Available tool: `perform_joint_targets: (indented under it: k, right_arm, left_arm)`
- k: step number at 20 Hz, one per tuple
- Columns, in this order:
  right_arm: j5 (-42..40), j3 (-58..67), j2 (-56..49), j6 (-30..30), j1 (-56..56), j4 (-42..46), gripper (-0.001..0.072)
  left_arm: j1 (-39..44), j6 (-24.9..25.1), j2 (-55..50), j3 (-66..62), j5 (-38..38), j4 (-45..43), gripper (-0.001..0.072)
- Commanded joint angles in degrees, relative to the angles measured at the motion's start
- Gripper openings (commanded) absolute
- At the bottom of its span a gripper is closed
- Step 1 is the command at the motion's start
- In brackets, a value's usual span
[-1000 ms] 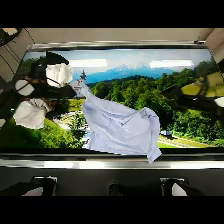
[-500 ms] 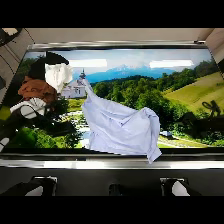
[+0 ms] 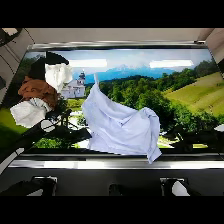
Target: Fold the shirts.
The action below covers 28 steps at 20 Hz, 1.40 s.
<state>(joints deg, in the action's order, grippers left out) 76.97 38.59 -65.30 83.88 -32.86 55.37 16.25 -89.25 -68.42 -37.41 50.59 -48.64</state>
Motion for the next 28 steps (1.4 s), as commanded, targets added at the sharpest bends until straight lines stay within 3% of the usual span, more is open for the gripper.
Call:
perform_joint_targets:
  k: [1, 6, 15, 17, 18, 20, 22, 25, 28]
  right_arm:
    - [-1.51, -1.55, -0.04, -1.22, -0.04, -0.61, 0.0632]
    - [-3.02, -1.95, -0.15, -2.27, -0.04, -2.01, 0.0613]
    - [-3.65, -3.80, -1.31, -3.80, -0.04, -4.74, 0.0613]
    - [-4.17, -3.89, -1.36, -4.22, -0.04, -4.72, 0.0613]
    - [-4.55, -4.07, -1.36, -4.20, -0.04, -4.70, 0.0613]
    - [-4.46, -4.33, -1.36, -4.22, -0.02, -4.59, 0.0613]
    - [-4.85, -4.35, -1.36, -4.90, 1.18, -4.07, 0.0613]
    - [-10.38, -4.33, -1.36, -4.57, 10.49, -3.52, 0.0615]
    - [-20.24, -4.33, -1.36, 3.10, 18.93, -0.44, 0.0604]
  left_arm:
    - [-0.46, -0.37, -0.39, -0.90, -8.24, 3.28, 0.0611]
    - [-3.37, -4.98, -3.41, -4.57, -12.52, 3.32, 0.0611]
    - [-2.93, -5.31, -11.43, -5.99, -14.78, 9.20, 0.0600]
    - [-2.80, -5.31, -12.48, -5.99, -15.65, 12.33, 0.0427]
    - [-2.54, -5.31, -12.90, -6.05, -16.68, 13.70, 0.0416]
    - [-1.92, -5.31, -12.92, -6.08, -18.67, 14.23, 0.0182]
    - [-1.84, -4.96, -12.92, -6.08, -18.75, 14.16, 0.0027]
    - [-1.81, -4.46, -12.83, -6.08, -18.71, 14.16, 0.0027]
    - [-1.81, -2.47, -11.47, -6.05, -18.49, 14.16, 0.0026]
